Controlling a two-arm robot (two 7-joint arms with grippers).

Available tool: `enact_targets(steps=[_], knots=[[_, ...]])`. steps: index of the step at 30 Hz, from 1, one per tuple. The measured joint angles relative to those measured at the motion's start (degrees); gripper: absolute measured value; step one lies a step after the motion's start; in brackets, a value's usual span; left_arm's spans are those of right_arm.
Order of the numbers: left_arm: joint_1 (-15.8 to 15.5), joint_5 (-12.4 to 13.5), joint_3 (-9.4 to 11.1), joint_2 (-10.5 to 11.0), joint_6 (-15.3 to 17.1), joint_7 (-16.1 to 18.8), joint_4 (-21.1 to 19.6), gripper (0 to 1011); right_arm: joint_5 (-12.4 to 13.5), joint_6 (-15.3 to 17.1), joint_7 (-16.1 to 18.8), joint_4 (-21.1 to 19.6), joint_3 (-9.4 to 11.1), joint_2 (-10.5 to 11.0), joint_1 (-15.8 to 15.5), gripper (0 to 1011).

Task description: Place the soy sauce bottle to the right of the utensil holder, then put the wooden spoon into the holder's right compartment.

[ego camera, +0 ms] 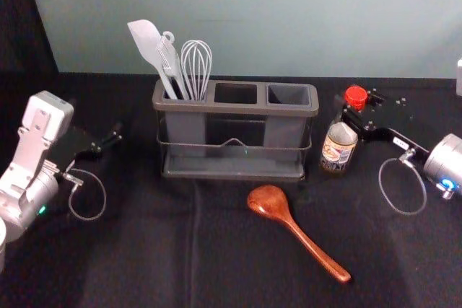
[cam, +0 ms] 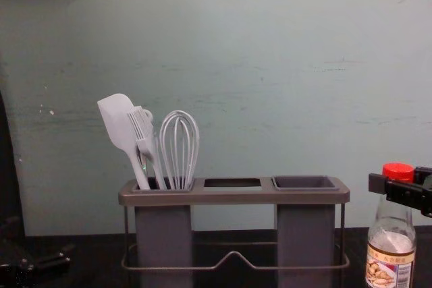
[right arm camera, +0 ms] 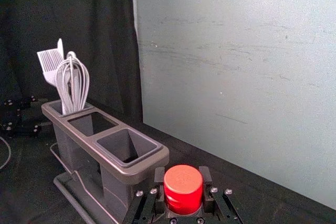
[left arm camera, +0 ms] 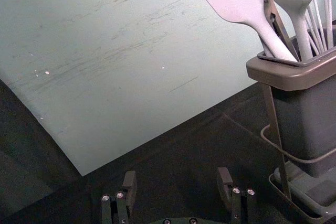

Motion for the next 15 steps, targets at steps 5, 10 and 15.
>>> enact_targets(steps=[5,10,15], knots=[[0.00,0.00,0.00,0.00,0.00,0.00,0.00,1005,-0.24,0.21,-0.07,0.03,-0.02,-0.08,0.14,383],[0.00,0.00,0.00,0.00,0.00,0.00,0.00,1005,-0.24,0.21,-0.08,0.03,-0.01,-0.08,0.14,383],[0.00,0.00,0.00,0.00,0.00,0.00,0.00,1005,-0.21,0.21,-0.10,0.03,0.00,-0.06,0.13,385]])
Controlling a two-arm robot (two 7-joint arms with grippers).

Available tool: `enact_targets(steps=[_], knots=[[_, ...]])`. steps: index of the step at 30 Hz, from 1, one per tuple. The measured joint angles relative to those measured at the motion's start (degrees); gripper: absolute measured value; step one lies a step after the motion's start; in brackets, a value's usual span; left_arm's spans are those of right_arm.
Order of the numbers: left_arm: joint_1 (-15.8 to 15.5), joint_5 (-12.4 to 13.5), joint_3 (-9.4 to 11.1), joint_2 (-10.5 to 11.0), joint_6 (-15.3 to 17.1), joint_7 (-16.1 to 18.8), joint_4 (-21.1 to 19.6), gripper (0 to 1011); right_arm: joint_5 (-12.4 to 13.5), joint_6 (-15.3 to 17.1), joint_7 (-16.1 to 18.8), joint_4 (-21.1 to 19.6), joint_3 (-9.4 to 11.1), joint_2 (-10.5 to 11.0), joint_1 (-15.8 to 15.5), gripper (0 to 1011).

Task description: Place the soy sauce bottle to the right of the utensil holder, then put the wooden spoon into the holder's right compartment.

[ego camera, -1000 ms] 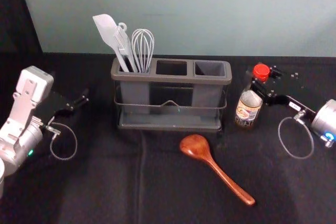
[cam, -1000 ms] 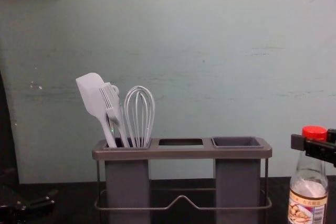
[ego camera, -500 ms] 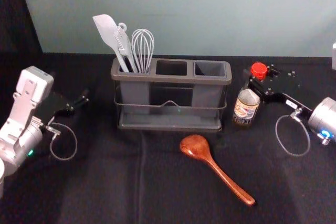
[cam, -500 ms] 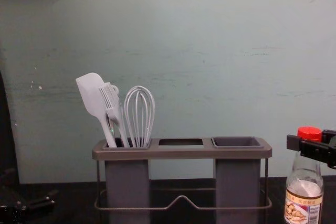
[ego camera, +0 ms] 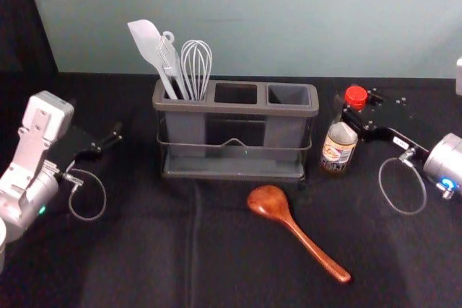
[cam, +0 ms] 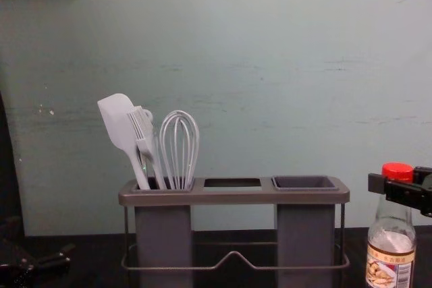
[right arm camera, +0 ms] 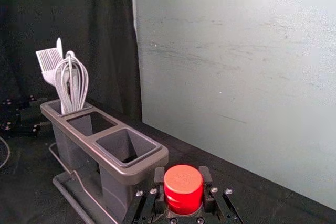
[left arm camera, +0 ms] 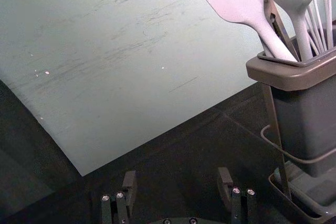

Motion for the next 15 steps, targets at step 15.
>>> enact_targets(steps=[15], knots=[[0.00,0.00,0.00,0.00,0.00,0.00,0.00,1005,0.05,-0.02,0.00,-0.03,0.01,0.05,-0.05,802]])
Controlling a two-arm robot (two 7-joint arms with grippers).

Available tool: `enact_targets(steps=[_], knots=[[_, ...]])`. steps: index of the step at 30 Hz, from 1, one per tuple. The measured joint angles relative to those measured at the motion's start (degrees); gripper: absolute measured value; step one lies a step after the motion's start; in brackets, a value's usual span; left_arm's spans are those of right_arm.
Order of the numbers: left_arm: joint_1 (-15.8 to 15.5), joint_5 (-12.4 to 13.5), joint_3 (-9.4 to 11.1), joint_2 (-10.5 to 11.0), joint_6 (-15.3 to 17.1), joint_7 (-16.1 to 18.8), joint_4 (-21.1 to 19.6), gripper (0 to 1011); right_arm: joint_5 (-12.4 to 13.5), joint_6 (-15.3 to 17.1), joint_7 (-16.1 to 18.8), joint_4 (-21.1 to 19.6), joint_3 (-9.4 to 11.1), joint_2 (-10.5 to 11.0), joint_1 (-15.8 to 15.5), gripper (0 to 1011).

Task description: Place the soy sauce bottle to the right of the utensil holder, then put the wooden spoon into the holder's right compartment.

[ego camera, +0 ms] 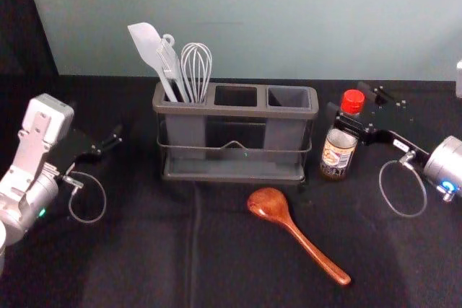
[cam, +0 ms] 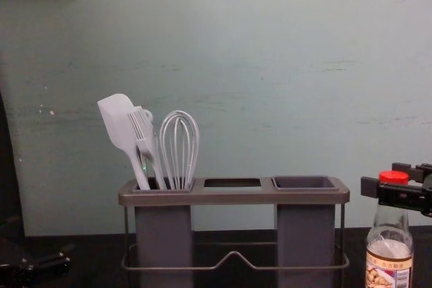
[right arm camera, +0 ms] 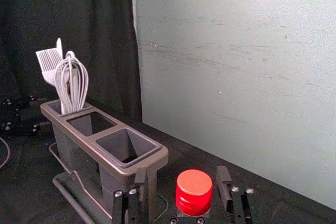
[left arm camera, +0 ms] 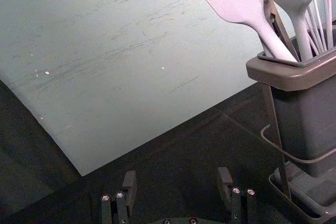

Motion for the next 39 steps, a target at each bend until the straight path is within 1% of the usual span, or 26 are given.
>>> enact_targets(steps=[1,4,6,7,12,15,25,29,32,35,36,39], knots=[[0.00,0.00,0.00,0.00,0.00,0.00,0.00,1005,0.00,0.00,0.00,0.00,0.00,0.00,0.00,863],[0.00,0.00,0.00,0.00,0.00,0.00,0.00,1005,0.02,0.00,0.00,0.00,0.00,0.00,0.00,915],[0.00,0.00,0.00,0.00,0.00,0.00,0.00,1005,0.02,0.00,0.00,0.00,0.00,0.00,0.00,990],[-0.01,0.00,0.00,0.00,0.00,0.00,0.00,1005,0.03,0.00,0.00,0.00,0.00,0.00,0.00,999],[0.00,0.00,0.00,0.00,0.00,0.00,0.00,1005,0.01,-0.02,-0.05,-0.08,0.01,0.02,-0.05,1002],[0.00,0.00,0.00,0.00,0.00,0.00,0.00,1005,-0.09,-0.18,-0.52,-0.96,0.42,0.17,-0.50,1003],[0.00,0.00,0.00,0.00,0.00,0.00,0.00,1005,-0.31,-0.43,-1.90,-4.94,2.53,0.94,-2.36,1003],[0.00,0.00,0.00,0.00,0.00,0.00,0.00,1005,-0.02,-1.36,-1.87,-8.12,3.63,1.65,-3.88,1003],[0.00,0.00,0.00,0.00,0.00,0.00,0.00,1005,-0.13,-1.33,-1.85,-10.12,3.92,2.30,-4.61,1003],[0.00,0.00,0.00,0.00,0.00,0.00,0.00,1005,0.15,0.05,-1.32,-13.63,4.17,3.53,-5.86,1003],[0.00,0.00,0.00,0.00,0.00,0.00,0.00,1005,0.15,0.05,-1.32,-13.63,4.17,3.53,-5.86,1003],[0.00,0.00,0.00,0.00,0.00,0.00,0.00,1005,1.60,2.25,-0.46,-16.99,4.16,4.70,-7.02,1003]])
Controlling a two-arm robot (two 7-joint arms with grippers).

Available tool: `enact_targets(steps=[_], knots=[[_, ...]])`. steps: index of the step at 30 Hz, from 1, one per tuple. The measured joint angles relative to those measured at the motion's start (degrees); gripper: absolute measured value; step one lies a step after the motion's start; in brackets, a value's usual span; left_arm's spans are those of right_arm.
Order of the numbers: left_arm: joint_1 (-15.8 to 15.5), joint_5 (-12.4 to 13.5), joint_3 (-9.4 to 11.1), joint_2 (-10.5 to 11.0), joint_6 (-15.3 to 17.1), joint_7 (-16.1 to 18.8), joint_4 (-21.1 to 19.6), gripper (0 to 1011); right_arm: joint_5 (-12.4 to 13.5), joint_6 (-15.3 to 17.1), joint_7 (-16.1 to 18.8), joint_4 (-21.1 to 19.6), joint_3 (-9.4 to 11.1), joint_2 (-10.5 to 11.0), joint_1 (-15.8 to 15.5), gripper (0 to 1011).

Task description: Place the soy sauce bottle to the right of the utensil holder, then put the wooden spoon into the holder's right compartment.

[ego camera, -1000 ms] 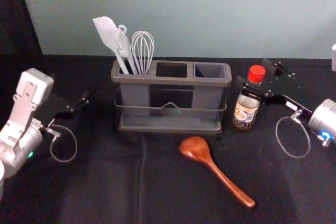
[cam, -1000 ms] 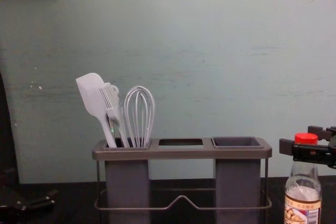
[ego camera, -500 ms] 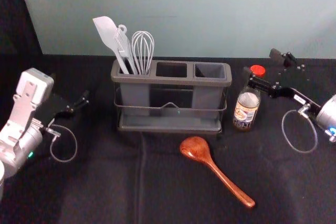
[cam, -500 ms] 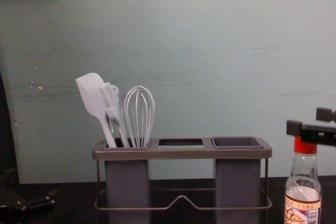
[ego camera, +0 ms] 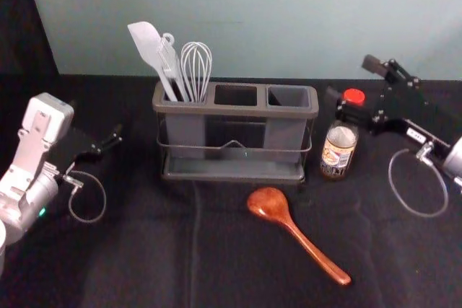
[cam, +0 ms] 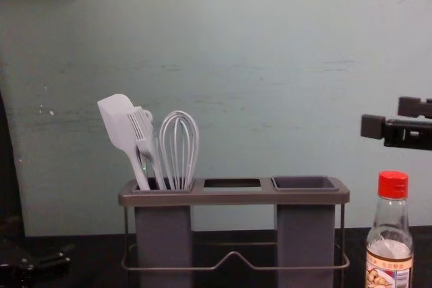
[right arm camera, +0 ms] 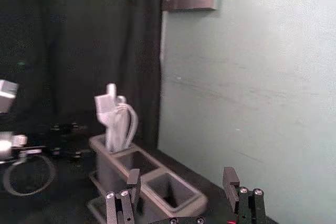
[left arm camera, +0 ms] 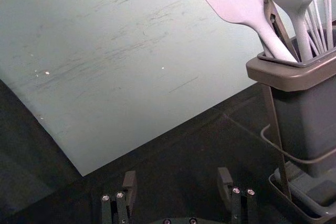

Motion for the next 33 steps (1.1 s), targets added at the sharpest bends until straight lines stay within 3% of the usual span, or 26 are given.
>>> enact_targets(steps=[7,12,14,16,19,23,27,33], knots=[[0.00,0.00,0.00,0.00,0.00,0.00,0.00,1005,1.30,4.35,0.34,-6.04,-1.48,2.35,-1.89,1003],[0.00,0.00,0.00,0.00,0.00,0.00,0.00,1005,1.01,11.52,-2.43,-10.91,-4.43,3.97,-2.37,1003],[0.00,0.00,0.00,0.00,0.00,0.00,0.00,1005,1.00,12.68,-2.89,-11.29,-4.85,4.07,-2.30,1003],[0.00,0.00,0.00,0.00,0.00,0.00,0.00,1005,0.84,17.58,-4.63,-12.40,-6.39,4.43,-1.35,1003],[0.00,0.00,0.00,0.00,0.00,0.00,0.00,1005,0.73,22.17,-6.11,-13.00,-7.73,4.67,-0.26,1002],[0.00,0.00,0.00,0.00,0.00,0.00,0.00,1005,0.89,31.30,-7.98,-13.39,-10.33,4.87,2.56,1003],[0.00,0.00,0.00,0.00,0.00,0.00,0.00,1005,1.08,36.35,-8.56,-12.83,-12.55,4.52,4.64,1003],[0.00,0.00,0.00,0.00,0.00,0.00,0.00,1005,0.08,41.14,-9.00,-11.08,-16.45,3.37,7.23,1003]])
